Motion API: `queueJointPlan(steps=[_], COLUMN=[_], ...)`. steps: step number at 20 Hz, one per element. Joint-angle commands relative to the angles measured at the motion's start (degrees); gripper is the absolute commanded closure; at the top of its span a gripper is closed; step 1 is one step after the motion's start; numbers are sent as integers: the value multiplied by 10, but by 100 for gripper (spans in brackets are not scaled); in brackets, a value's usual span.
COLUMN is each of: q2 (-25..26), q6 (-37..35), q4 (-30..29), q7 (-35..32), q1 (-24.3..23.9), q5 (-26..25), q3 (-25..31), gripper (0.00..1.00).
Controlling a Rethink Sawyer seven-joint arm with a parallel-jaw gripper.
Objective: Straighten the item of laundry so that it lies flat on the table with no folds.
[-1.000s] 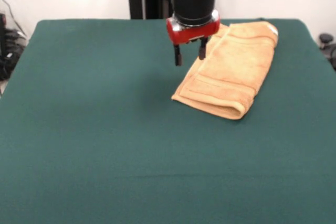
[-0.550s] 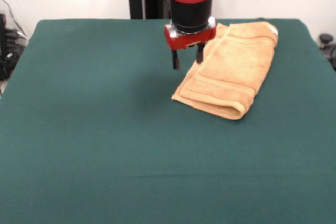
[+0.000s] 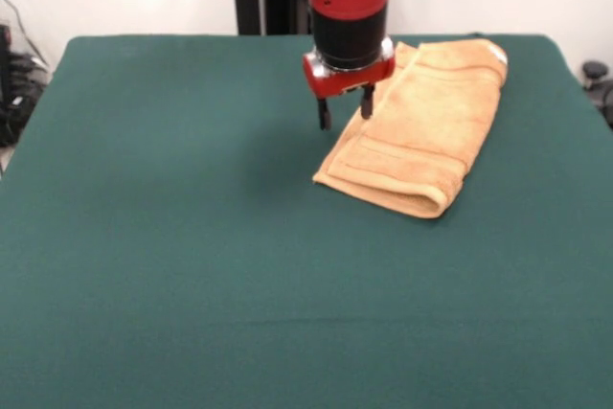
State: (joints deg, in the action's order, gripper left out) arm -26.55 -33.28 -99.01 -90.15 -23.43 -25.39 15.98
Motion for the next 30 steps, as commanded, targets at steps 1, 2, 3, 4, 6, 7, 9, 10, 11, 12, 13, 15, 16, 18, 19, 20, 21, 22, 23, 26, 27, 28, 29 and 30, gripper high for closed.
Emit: queueJointPlan(steps=[1, 2, 3, 4, 6, 7, 9, 10, 11, 12, 13, 15, 16, 18, 19, 20, 21, 22, 23, 26, 27, 28, 29, 30], q2=[17, 18, 20, 21, 24, 26, 34, 38, 41, 46, 53, 70, 76, 86, 88, 91, 94, 96, 98, 98, 98, 97, 98, 99], q6=[-56, -60, -66, -71, -81, -87, -95, -94, -92, -88, -81, -66, -60, -45, -36, -27, -22, -14, -6, 13, 18, 22, 28, 35], q4=[45, 47, 49, 51, 58, 62, 72, 74, 76, 77, 80, 86, 88, 89, 87, 86, 88, 87, 87, 85, 84, 84, 84, 82], q7=[1, 1, 2, 1, 1, 0, -1, -1, -1, -1, -1, -2, -3, -4, -6, -7, -6, -7, -7, -6, -5, -4, -2, 2], q1=[29, 31, 33, 35, 41, 46, 53, 53, 53, 52, 49, 45, 44, 39, 36, 34, 31, 29, 27, 19, 17, 15, 13, 10], q5=[-23, -24, -23, -24, -26, -27, -31, -32, -32, -32, -33, -34, -34, -35, -36, -36, -36, -37, -37, -37, -37, -37, -37, -40], q3=[-2, -4, -7, -10, -18, -23, -33, -35, -35, -33, -32, -29, -28, -25, -23, -20, -18, -16, -14, -5, -2, 1, 5, 9], gripper=[0, 0, 0, 0, 0, 0, 0, 0, 0, 0, 0, 0, 0, 0, 0, 0, 0, 0, 0, 0, 0, 0, 0, 0])
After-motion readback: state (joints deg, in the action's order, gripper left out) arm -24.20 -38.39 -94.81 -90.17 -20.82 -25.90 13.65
